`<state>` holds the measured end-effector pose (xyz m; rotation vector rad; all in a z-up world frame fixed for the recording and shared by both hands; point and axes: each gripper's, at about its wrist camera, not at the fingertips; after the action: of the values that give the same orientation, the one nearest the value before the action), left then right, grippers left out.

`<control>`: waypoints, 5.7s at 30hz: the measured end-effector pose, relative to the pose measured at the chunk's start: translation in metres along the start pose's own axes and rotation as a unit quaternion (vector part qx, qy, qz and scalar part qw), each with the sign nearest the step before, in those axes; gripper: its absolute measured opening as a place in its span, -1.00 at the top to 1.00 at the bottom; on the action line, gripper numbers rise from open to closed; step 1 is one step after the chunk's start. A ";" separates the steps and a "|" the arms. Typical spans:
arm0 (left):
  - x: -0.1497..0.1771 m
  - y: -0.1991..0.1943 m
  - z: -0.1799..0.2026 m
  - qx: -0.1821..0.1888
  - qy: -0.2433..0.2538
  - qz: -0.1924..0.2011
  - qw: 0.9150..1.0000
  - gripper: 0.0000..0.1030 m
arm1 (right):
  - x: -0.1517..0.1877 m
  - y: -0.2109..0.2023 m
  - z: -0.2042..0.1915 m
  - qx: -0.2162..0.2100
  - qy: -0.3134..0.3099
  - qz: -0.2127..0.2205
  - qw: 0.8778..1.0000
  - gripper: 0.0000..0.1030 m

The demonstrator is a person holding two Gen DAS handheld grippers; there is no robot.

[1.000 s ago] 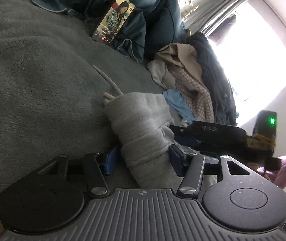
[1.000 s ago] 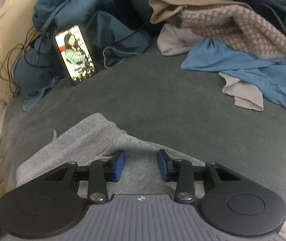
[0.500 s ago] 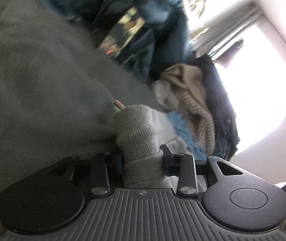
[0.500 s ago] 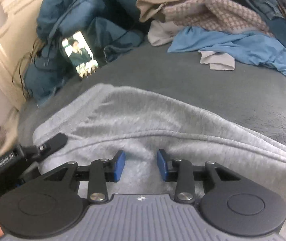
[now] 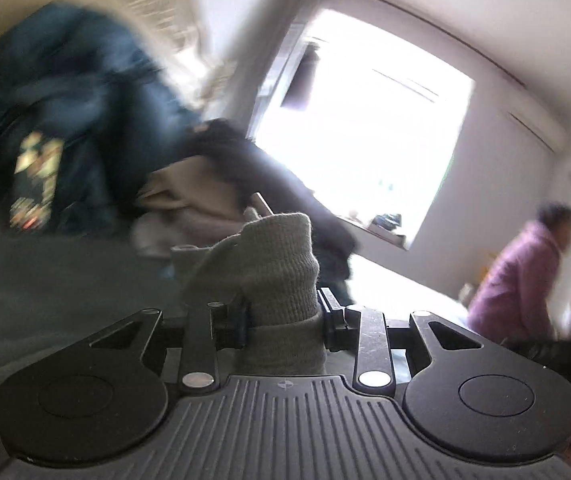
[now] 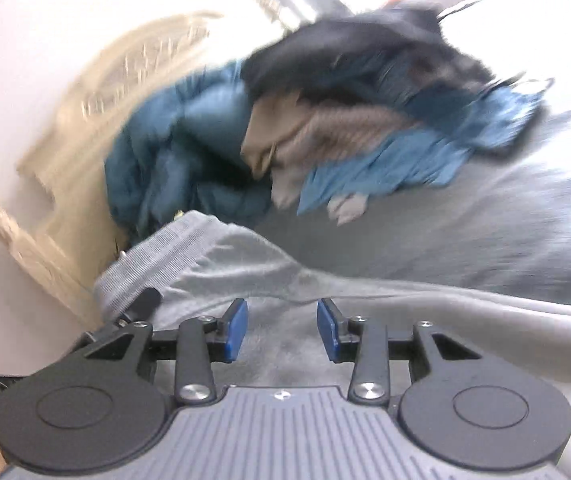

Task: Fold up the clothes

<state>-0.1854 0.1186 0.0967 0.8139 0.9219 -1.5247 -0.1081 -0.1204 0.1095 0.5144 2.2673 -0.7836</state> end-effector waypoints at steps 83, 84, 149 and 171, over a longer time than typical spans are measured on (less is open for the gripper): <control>0.156 0.018 0.151 0.136 0.182 -0.287 0.930 0.41 | 0.013 -0.088 0.133 0.103 0.019 -0.081 0.991 0.66; 0.157 0.018 0.151 0.135 0.185 -0.286 0.931 0.41 | 0.014 -0.093 0.133 0.113 0.021 -0.074 0.991 0.63; 0.153 -0.042 0.168 0.166 0.250 -0.258 0.918 0.35 | 0.016 -0.200 0.146 0.146 0.091 -0.018 0.985 0.59; 0.181 -0.033 0.136 -0.011 0.385 -0.179 0.906 0.03 | -0.001 -0.256 0.156 0.191 0.080 0.030 0.978 0.60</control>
<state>-0.2451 -0.0811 0.0032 1.3254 1.7407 -1.4970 -0.1742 -0.4121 0.1178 0.8463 2.2385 -1.1925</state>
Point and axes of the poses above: each gripper's, at about its wrist camera, not at the fingertips, and y roughly the way its jaws point, z to its right, x to its underside, and after that the axes turned 7 degrees about -y, right-handed
